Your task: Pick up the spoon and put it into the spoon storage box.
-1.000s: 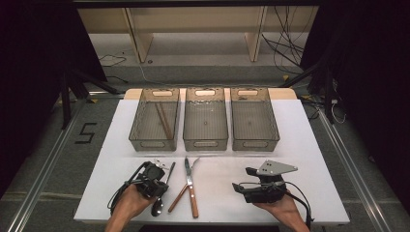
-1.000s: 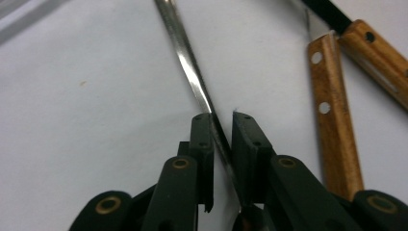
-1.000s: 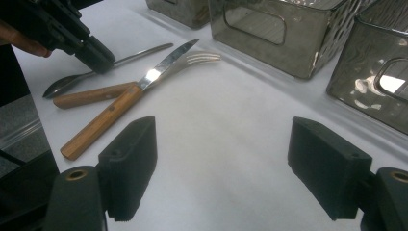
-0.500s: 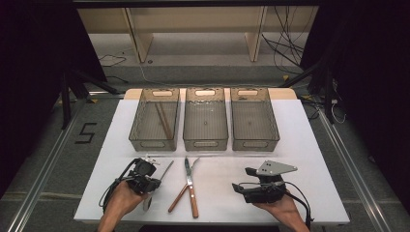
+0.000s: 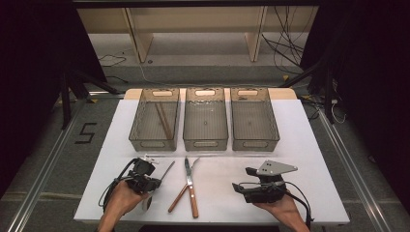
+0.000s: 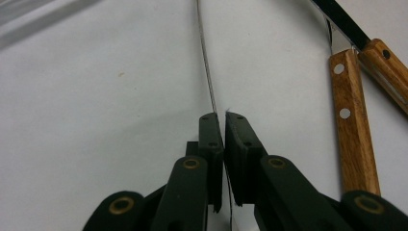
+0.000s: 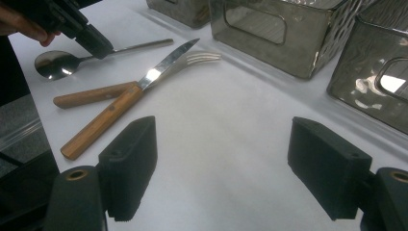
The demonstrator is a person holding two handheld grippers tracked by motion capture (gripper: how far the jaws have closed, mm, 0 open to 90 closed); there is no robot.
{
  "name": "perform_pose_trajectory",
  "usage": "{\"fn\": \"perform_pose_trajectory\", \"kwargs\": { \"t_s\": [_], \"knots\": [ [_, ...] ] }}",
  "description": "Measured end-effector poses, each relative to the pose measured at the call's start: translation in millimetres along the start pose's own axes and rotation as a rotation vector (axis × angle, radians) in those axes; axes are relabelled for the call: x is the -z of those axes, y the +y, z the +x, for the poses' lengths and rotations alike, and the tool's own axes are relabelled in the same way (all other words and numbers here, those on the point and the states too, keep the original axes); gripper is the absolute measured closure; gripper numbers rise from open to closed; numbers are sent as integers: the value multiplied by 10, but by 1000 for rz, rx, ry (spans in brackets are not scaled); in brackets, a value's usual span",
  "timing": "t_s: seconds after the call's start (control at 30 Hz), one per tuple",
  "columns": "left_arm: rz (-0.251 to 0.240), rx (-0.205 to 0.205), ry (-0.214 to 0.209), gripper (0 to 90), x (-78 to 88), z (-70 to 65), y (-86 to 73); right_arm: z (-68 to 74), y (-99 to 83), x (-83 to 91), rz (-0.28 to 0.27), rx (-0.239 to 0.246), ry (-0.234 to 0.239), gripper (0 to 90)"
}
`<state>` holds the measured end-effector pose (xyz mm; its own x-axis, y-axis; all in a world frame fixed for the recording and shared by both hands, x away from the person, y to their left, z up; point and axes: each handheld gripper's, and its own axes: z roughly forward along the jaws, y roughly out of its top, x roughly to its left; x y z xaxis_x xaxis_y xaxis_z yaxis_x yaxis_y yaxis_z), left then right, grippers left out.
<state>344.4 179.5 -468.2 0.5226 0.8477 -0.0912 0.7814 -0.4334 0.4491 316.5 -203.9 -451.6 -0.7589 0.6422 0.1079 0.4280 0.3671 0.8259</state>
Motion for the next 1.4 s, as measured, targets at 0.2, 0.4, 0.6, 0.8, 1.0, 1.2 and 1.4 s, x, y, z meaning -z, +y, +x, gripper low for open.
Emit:
{"fn": "perform_pose_trajectory", "kwargs": {
  "t_s": [0.2,0.4,0.6,0.8,1.0,1.2,1.4],
  "knots": [
    [3,-6,-21,835,-29,-38,4,-4,1,3,-2,0,-1,265],
    [6,-30,4,886,-53,-91,6,-3,5,12,-5,-1,-2,265],
    [3,-36,-3,892,-33,-98,14,-5,8,19,-5,0,-1,265],
    [-23,-42,-10,892,89,-60,23,-2,14,22,-9,2,1,265],
    [-68,-67,-58,891,295,-89,58,28,35,22,-20,15,10,265],
    [-68,-110,-123,891,309,-191,110,98,85,25,-38,53,13,265],
    [-56,-169,-183,890,260,-350,206,190,145,28,-49,105,16,265]
  ]
}}
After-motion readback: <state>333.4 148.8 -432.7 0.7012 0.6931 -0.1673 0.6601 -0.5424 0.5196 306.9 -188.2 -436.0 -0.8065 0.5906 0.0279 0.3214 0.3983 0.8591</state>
